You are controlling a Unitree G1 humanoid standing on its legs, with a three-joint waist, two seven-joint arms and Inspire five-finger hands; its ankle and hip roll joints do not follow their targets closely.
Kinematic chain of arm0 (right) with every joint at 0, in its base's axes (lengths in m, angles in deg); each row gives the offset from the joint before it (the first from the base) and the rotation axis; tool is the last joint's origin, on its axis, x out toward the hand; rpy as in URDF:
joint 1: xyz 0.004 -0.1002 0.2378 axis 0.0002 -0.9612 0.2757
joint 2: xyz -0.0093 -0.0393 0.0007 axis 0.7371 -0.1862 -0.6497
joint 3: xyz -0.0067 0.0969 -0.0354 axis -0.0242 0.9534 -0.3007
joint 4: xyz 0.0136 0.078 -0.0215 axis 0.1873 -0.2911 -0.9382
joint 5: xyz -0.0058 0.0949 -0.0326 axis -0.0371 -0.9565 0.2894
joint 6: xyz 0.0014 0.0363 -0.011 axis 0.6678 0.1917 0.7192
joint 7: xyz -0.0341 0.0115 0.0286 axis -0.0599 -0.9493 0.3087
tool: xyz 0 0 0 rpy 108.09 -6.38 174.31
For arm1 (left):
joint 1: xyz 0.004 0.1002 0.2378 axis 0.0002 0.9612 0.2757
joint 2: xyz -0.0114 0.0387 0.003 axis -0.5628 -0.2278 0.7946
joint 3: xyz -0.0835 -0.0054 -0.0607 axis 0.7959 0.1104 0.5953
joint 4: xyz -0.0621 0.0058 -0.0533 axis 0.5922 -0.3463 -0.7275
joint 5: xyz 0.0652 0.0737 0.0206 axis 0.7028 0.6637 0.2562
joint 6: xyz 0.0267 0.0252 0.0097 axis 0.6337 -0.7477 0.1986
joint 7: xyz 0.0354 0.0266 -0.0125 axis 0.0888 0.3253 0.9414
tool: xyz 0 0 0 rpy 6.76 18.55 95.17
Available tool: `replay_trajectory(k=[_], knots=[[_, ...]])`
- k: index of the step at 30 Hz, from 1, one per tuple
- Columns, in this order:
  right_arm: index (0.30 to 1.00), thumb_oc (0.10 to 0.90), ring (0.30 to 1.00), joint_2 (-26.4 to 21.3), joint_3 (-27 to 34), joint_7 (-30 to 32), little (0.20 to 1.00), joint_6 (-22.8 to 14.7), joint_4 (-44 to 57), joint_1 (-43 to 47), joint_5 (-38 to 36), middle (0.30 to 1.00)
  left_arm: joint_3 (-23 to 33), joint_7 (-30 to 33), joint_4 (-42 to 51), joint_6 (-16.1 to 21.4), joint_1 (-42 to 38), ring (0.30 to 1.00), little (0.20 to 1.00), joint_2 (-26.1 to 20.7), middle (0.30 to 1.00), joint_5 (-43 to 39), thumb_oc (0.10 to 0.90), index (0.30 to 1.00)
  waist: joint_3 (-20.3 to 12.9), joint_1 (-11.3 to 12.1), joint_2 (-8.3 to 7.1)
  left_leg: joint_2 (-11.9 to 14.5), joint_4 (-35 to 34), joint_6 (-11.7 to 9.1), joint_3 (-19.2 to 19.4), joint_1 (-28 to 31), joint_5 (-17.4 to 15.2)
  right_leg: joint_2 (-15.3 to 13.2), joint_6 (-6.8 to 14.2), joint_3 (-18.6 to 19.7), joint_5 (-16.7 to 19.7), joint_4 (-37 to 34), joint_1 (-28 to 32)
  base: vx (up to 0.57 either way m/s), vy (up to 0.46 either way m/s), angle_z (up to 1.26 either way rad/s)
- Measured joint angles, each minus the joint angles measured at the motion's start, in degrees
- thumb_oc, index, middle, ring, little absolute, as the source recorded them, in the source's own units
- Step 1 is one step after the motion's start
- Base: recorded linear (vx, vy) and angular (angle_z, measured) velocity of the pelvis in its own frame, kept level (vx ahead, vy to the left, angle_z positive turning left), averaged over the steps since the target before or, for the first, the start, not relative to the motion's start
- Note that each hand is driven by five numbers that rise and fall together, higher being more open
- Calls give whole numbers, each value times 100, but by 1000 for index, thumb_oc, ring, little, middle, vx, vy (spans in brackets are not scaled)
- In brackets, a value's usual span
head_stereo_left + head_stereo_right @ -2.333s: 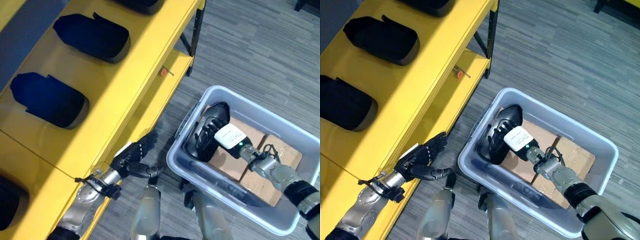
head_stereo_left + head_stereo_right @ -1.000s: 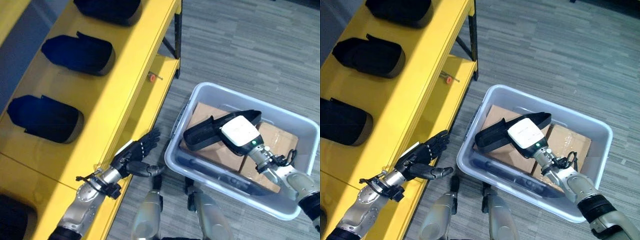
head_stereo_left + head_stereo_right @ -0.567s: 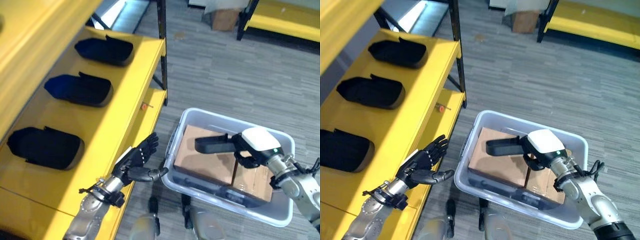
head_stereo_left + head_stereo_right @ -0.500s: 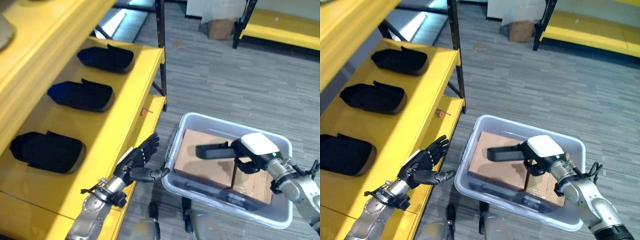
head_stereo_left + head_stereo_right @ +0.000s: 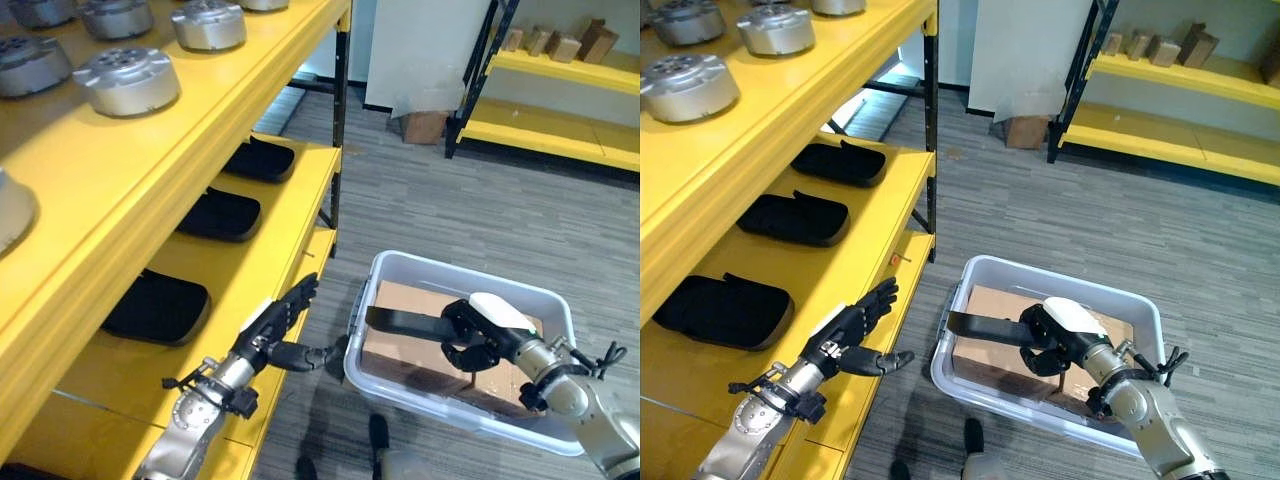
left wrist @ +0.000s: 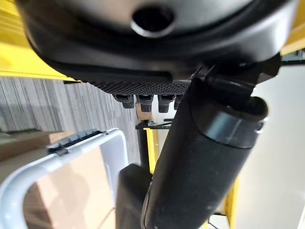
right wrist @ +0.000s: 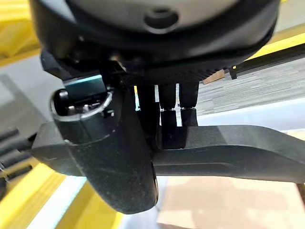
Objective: Move parts from the plastic box to the shelf.
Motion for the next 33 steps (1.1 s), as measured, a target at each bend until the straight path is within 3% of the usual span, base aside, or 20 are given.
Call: replay_trajectory(k=[2,3,5,6,7,10,12,14,15,17,19,21,22,24,25,26,28,30,32,33], knots=[[300,400,300,12,-77,-2,300,-47,139,-82,5,300,-42,-8,-219,0,-24,1000,1000,73,1000,57,900,1000,19,-62,67,152,4,134,-28,-9,-50,56,132,-25,8,178,-10,-156,-48,-9],[300,400,300,-3,-111,-5,300,-63,134,-98,6,300,-64,-5,-250,5,-6,1000,1000,105,1000,76,900,1000,38,-57,169,322,-28,146,-27,6,30,140,-70,-67,-521,719,-69,-174,-86,18],[300,400,300,-29,-90,96,300,-64,95,-106,7,300,-177,-15,-265,86,-87,1000,1000,-13,1000,210,900,1000,36,-33,294,546,45,74,-319,-149,155,89,-52,157,-1426,2031,37,-166,-161,43],[300,400,300,-29,-90,97,300,-64,95,-106,7,300,-178,-15,-265,87,-87,1000,1000,-15,1000,210,900,1000,36,-33,295,547,45,74,-320,-154,156,87,-51,158,-1431,2033,49,-164,-188,50],[300,400,300,-29,-87,245,300,-63,95,-83,7,300,-183,-43,-261,119,-98,1000,1000,-79,1000,203,900,1000,22,71,284,582,47,-7,-467,-262,244,-37,-35,253,-1686,1831,536,-115,-153,38],[300,400,300,-3,-84,562,300,-5,90,-5,20,300,-190,-169,-276,118,-161,1000,1000,-197,1000,164,900,1000,20,165,314,570,-104,-164,-793,-372,513,32,9,632,-1785,992,1133,-141,-219,60],[300,400,300,5,-96,687,300,62,95,209,26,300,-185,-337,-278,126,-180,1000,1000,-158,1000,150,900,1000,4,337,286,687,-103,-394,-997,-590,763,192,-335,638,-2119,569,1256,-249,-370,40],[300,400,300,-190,-320,554,300,306,210,713,23,300,-190,-540,-240,113,-112,1000,1000,13,1000,121,900,1000,-9,381,498,1154,-111,-677,-1083,-677,853,644,-663,468,-1882,200,1297,-314,-388,-6],[300,400,300,-534,-320,419,300,299,530,948,-2,300,-263,-547,-148,112,-116,1000,1000,171,1000,83,900,1000,-36,339,634,1411,-135,-729,-1092,-755,803,887,-808,453,-1856,382,1100,-353,-437,-34],[300,400,300,-943,-344,202,300,248,685,1212,-176,300,-290,-497,-146,113,-119,1000,1000,398,1000,-75,900,1000,-118,346,794,1593,-106,-551,-1112,-949,707,1100,-1066,309,-2046,1205,501,-340,-413,-24],[300,400,300,-871,-401,-22,300,247,696,1318,-297,300,-277,-403,-175,117,-51,1000,1000,456,1000,-67,900,1000,-124,375,783,1620,-72,-419,-1124,-1033,652,1100,-1236,275,-2467,1905,95,-155,-161,-1],[300,400,300,-836,-554,-218,300,255,701,1280,-393,300,-298,-336,-204,117,50,1000,1000,455,1000,-21,900,1000,-127,374,789,1558,133,-254,-1129,-1160,281,1066,-1317,267,-2512,1940,60,-110,-57,18],[300,400,300,-834,-600,-317,300,254,701,1244,-398,300,-307,-300,-234,120,87,1000,1000,457,1000,-12,900,1000,-136,385,812,1476,248,-330,-1089,-1210,335,1036,-1336,191,-2476,1919,66,-86,-21,53],[300,400,300,-839,-603,-545,300,291,705,877,-409,300,-355,-322,-421,122,82,1000,1000,451,1000,-6,900,1000,-166,310,914,1093,510,-343,-624,-1232,718,967,-1411,-203,-2428,1765,211,-163,15,89],[300,400,300,-765,-604,-602,300,308,711,693,-454,300,-327,-446,-428,126,77,1000,1000,300,1000,-9,900,1000,-135,332,824,1078,686,-272,-369,-1313,573,811,-1545,-529,-2362,1674,219,-282,107,102],[300,400,300,-750,-603,-617,300,329,720,570,-511,300,-346,-590,-415,127,71,1000,1000,154,1000,-7,900,1000,-130,289,696,1031,948,-329,0,-1354,282,669,-1560,-640,-2347,1596,249,-262,155,96],[300,400,300,-765,-616,-666,300,352,748,544,-508,300,-362,-711,-371,132,70,1000,1000,-56,1000,-8,900,1000,-129,288,563,921,1217,-363,237,-1259,22,472,-1546,-711,-2246,1468,236,-138,130,53],[300,400,300,-742,-613,-618,300,357,744,596,-499,300,-367,-697,-372,130,53,1000,1000,-108,1000,-16,900,1000,-130,228,539,822,1295,-381,265,-872,-230,331,-1501,-812,-2147,1347,275,-125,174,50],[300,400,300,-652,-612,-508,300,356,740,614,-492,300,-379,-676,-358,129,-27,1000,1000,-102,1000,-14,900,1000,-132,142,553,891,1188,-606,169,-65,-368,297,-1488,-961,-2131,1323,385,-123,208,47],[300,400,300,-649,-593,-447,300,357,741,614,-495,300,-385,-681,-352,129,-105,1000,1000,-107,1000,-14,900,1000,-131,125,551,938,1100,-617,145,179,-362,292,-1481,-998,-2125,1333,382,-139,313,38]])
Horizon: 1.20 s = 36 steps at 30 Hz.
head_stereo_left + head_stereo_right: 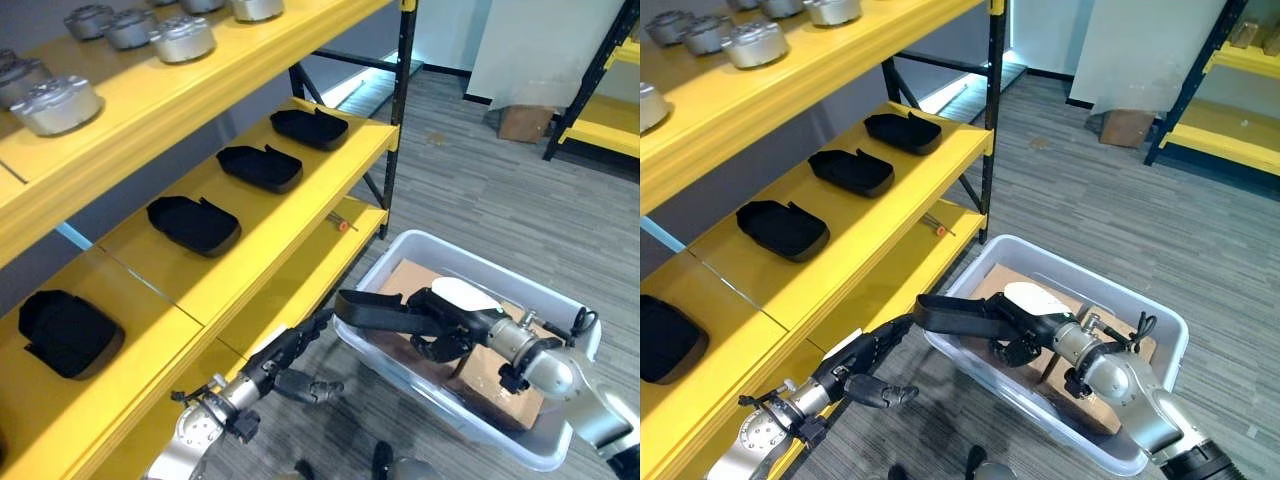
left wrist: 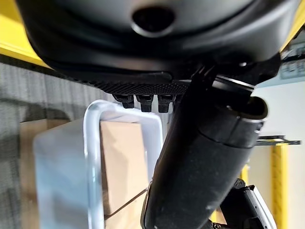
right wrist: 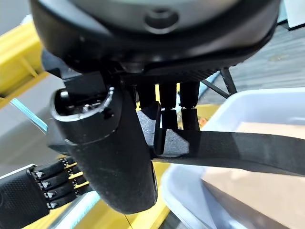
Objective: Move parts from the plastic box to the shelf.
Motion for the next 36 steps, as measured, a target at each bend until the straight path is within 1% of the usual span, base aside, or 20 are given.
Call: replay_trajectory(k=[1,3,4,5,6,7,8,10,12,13,14,17,18,22,24,26,27,29,32,36], knots=[[300,400,300,-1,64,26,300,18,3,-5,-4,300,-6,-26,9,0,-115,1000,1000,-14,1000,7,900,1000,-1,-115,2,103,-113,-33,10,162,19,-13,42,-98,27,17,-31,-152,353,45],[300,400,300,6,312,57,300,62,-32,6,-54,300,-52,-24,68,8,-401,1000,1000,-69,1000,256,900,1000,0,-222,6,219,-451,-177,6,235,15,-119,178,-101,148,101,-282,-148,340,36],[300,400,300,13,397,65,300,93,-124,65,-134,300,-150,35,145,14,-531,1000,1000,-171,1000,434,900,1000,-1,-263,13,212,-731,-209,-19,226,-23,-200,272,-74,237,119,-413,-119,265,15],[300,400,300,-29,442,71,300,142,-228,126,-130,300,-279,73,185,35,-682,1000,1000,-246,1000,516,900,1000,12,-271,79,202,-978,-178,-47,201,104,-239,376,-63,332,136,-496,-133,321,6],[300,400,300,-88,480,71,300,203,-310,131,-130,300,-377,88,221,38,-822,1000,1000,-254,1000,647,900,1000,59,-268,171,203,-1045,-268,-15,202,86,-268,464,-70,398,150,-500,-102,262,12],[300,400,300,-75,514,76,300,330,-351,2,-127,300,-461,134,288,40,-903,1000,1000,-267,1000,704,900,1000,54,-301,172,90,-1214,-308,-62,262,57,-362,610,-74,500,118,-490,-121,303,24],[300,400,300,-39,535,92,300,395,-378,-157,-127,300,-459,193,404,56,-898,1000,1000,-273,1000,742,900,1000,58,-288,68,-140,-1213,-188,-151,211,101,-538,767,24,633,-29,-462,-110,256,34],[300,400,300,39,531,73,300,455,-400,-378,-127,300,-445,369,634,130,-770,1000,1000,-359,1000,996,900,1000,54,-271,-5,-424,-1211,36,-266,119,159,-620,1002,423,894,-521,-294,-105,244,33],[300,400,300,73,522,31,300,519,-416,-488,-129,300,-442,449,676,135,-723,1000,1000,-413,1000,1194,900,1000,59,-277,-35,-573,-1212,152,-339,93,201,-669,1078,604,1045,-850,-141,-75,184,29],[300,400,300,101,507,-21,300,575,-418,-528,-128,300,-391,536,680,140,-644,1000,1000,-454,1000,1347,900,1000,64,-226,-84,-666,-1211,207,-355,84,223,-702,1143,710,1204,-1026,-68,-61,147,21],[300,400,300,168,507,-21,300,599,-418,-566,-128,300,-321,563,682,140,-545,1000,1000,-499,1000,1363,900,1000,56,-219,-129,-703,-1211,233,-387,75,236,-731,1203,708,1276,-1142,-3,-52,113,15],[300,400,300,379,515,2,300,678,-421,-735,-143,300,12,663,678,135,-174,1000,1000,-612,1000,1409,900,1000,59,-125,-343,-739,-1212,252,-401,41,259,-749,1254,682,1440,-1335,81,-59,80,6],[300,400,300,433,524,54,300,760,-439,-848,-307,300,66,680,670,128,-86,1000,1000,-614,1000,1480,900,1000,58,-118,-421,-728,-1211,246,-447,45,268,-741,1251,640,1451,-1353,130,-73,17,14],[300,400,300,809,768,372,300,1019,-889,-908,-463,300,-17,665,617,128,-106,1000,1000,-614,1000,1785,900,1000,62,-208,-521,-658,-1213,244,-662,33,318,-715,1267,729,1436,-1224,196,-76,-29,28],[300,400,300,886,1115,405,300,1025,-1368,-1016,-463,300,-29,675,652,128,-151,1000,1000,-626,1000,1855,900,1000,61,-288,-511,-574,-1213,221,-903,2,377,-666,1309,1003,1401,-1228,303,-64,-72,59],[300,400,300,873,1313,443,300,1182,-1604,-1096,-515,300,34,807,671,164,-137,1000,1000,-799,1000,1855,900,1000,62,-180,-581,-519,-1212,128,-955,-4,397,-605,1358,1042,1292,-1391,408,-57,-153,17],[300,400,300,853,1362,441,300,1175,-1599,-1067,-585,300,85,815,654,162,-135,1000,1000,-833,1000,1857,900,1000,62,-181,-577,-481,-1213,86,-944,-25,410,-565,1328,1042,1300,-1558,463,-65,-186,-3],[300,400,300,819,1346,346,300,1185,-1598,-951,-583,300,135,853,653,163,-155,1000,1000,-832,1000,1858,900,1000,64,-207,-546,-389,-1212,16,-954,-45,448,-474,1281,1015,1339,-1615,476,-49,-131,-4],[300,400,300,531,1091,-79,300,1139,-1494,-545,-603,300,144,892,688,213,-379,1000,1000,-729,1000,2035,900,1000,63,-244,-530,-149,-1228,-153,-904,54,480,-200,1191,1019,1353,-1620,538,-35,-99,-14],[300,400,300,281,919,-549,300,882,-1384,-153,-714,300,96,1025,724,328,-540,1000,1000,-697,1000,2244,900,1000,56,-238,-475,-31,-1237,-191,-817,114,437,-74,1081,1084,1275,-1661,541,-18,-45,-13]])
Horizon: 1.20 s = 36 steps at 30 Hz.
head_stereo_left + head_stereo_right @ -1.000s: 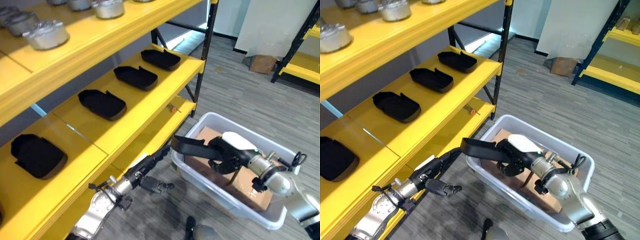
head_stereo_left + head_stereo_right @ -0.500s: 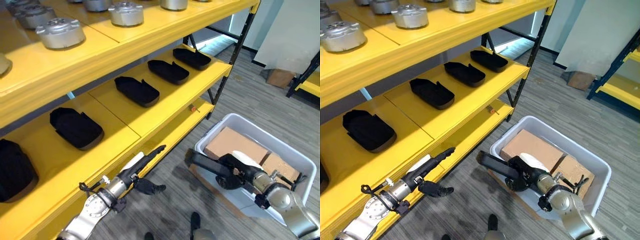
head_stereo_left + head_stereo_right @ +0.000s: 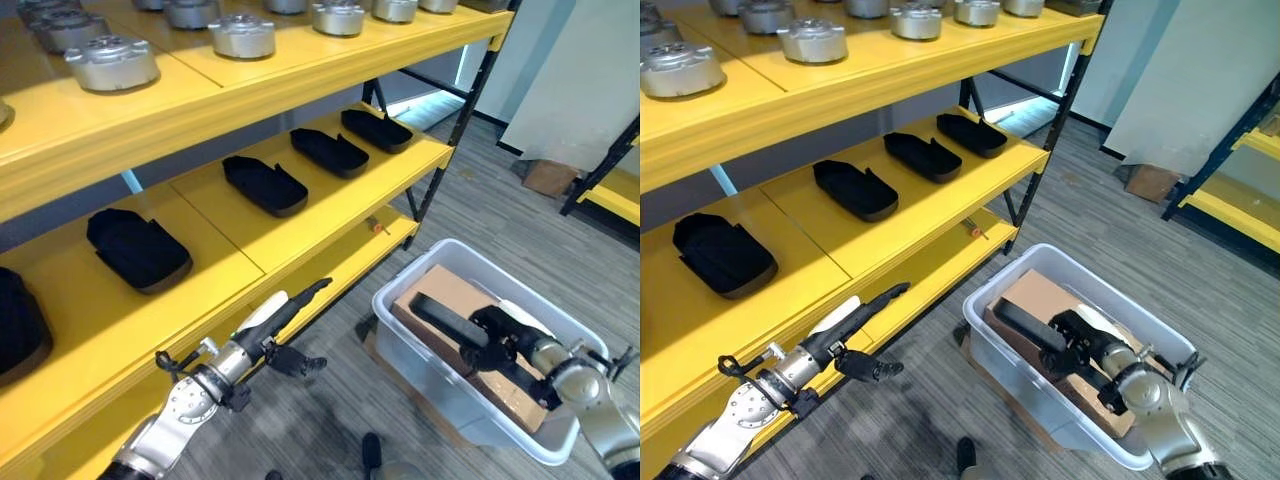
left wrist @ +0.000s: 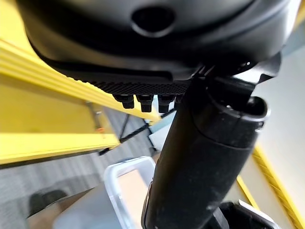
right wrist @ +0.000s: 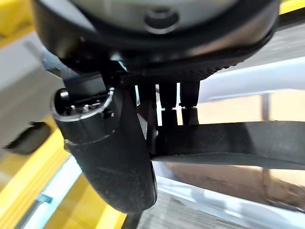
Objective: Move parts from the plastic box to the shelf.
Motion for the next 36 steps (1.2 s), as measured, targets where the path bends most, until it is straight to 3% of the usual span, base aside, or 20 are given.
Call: replay_trajectory(k=[5,14,17,21,36], knots=[[300,400,300,-655,-482,-927,300,-390,625,436,-76,300,-182,133,-17,72,-241,1000,1000,169,1000,64,900,1000,-35,-5,103,-8,1,13,42,-77,18,1,-47,63,42,5,-117,-10,-30,-7],[300,400,300,-966,-894,-1649,300,-791,1181,1152,-73,300,-225,143,-82,120,-286,1000,1000,168,1000,63,900,1000,-51,117,130,-11,25,-35,40,-62,50,17,-137,81,141,44,-127,0,0,0],[300,400,300,-1090,-1261,-1897,300,-882,1481,1754,-86,300,-332,149,-177,126,-352,1000,1000,167,1000,63,900,1000,-76,157,154,-10,22,-36,32,-51,50,17,-139,81,140,43,-110,0,0,0],[300,400,300,-1085,-1552,-1884,300,-855,1456,1952,-89,300,-409,151,-182,165,-406,1000,1000,169,1000,71,900,1000,-88,199,167,-11,3,-12,31,-51,33,14,-142,82,139,42,-109,0,0,0],[300,400,300,-647,-1575,-1754,300,-337,1422,2056,-470,300,-609,320,-336,281,-452,1000,1000,179,1000,237,900,1000,-141,249,172,-12,3,-35,86,-9,49,26,-164,186,160,43,-108,-3,4,-2]])
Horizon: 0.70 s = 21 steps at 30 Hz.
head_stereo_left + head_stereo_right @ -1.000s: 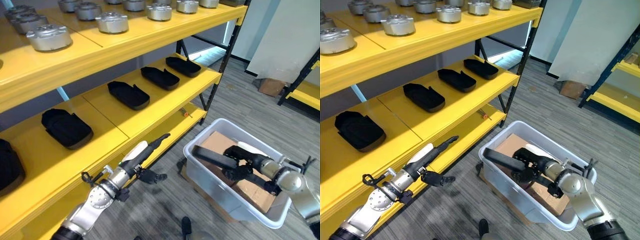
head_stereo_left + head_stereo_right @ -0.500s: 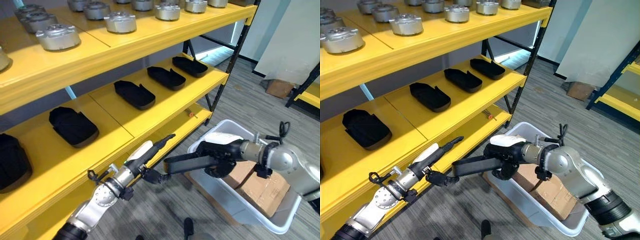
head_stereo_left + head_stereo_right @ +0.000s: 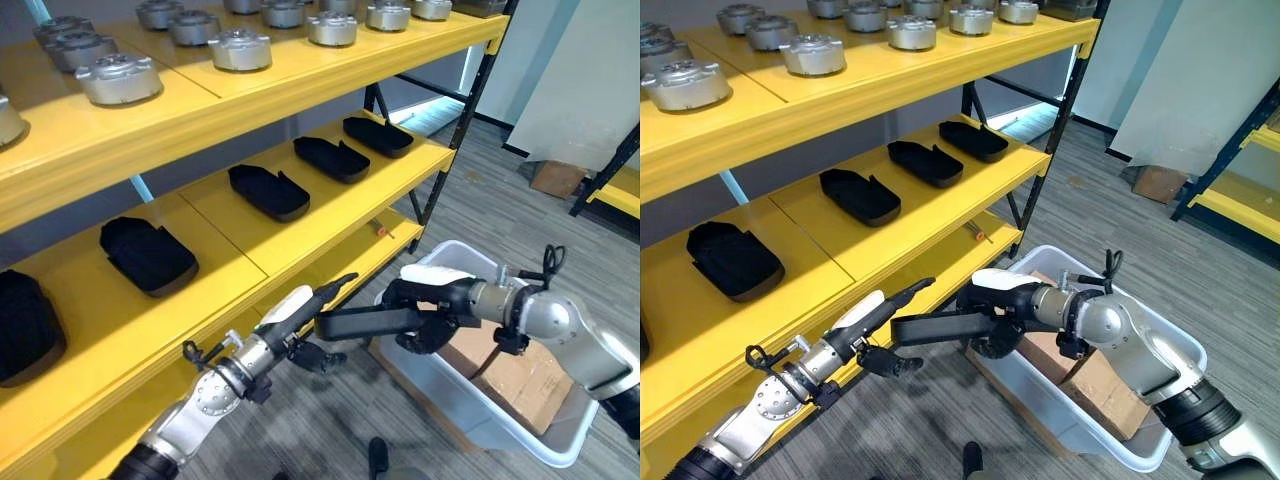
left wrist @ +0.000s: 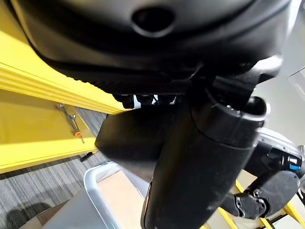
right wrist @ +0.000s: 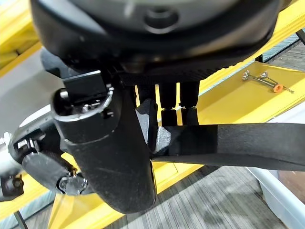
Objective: Move parts from the plastic box to the shelf.
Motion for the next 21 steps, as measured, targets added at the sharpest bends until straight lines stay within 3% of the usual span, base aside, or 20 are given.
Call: replay_trajectory(k=[2,3,6,15,21], knots=[[300,400,300,36,-80,-2,300,250,-14,3,-401,300,-4,156,-107,1,-16,1000,1000,0,1000,117,900,1000,-56,36,-1,0,-1,1,43,19,-1,5,0,11,-1,-1,0,-3,6,-10],[300,400,300,171,-109,-7,300,612,-39,-6,-871,300,20,266,-257,5,-34,1000,1000,-2,1000,186,900,1000,-107,34,-7,1,-1,8,48,9,-7,5,4,14,-6,-1,1,0,0,0],[300,400,300,467,-135,-7,300,858,-268,-8,-1200,300,99,323,-366,5,-46,1000,1000,-10,1000,199,900,1000,-117,45,-11,0,-1,6,31,11,-4,1,2,5,-4,-1,1,-5,1,3],[300,400,300,403,-163,-357,300,968,-144,-8,-1516,300,77,328,-376,5,-44,1000,1000,-13,1000,211,900,1000,-129,41,-29,1,-2,2,27,6,-2,2,2,5,-3,-2,1,-1,0,0],[300,400,300,-32,-62,-466,300,922,503,-22,-1516,300,16,331,-377,95,-19,1000,1000,-12,1000,221,900,1000,-130,16,-31,1,-1,5,29,-54,-4,3,2,27,-3,-2,-38,0,0,0]])
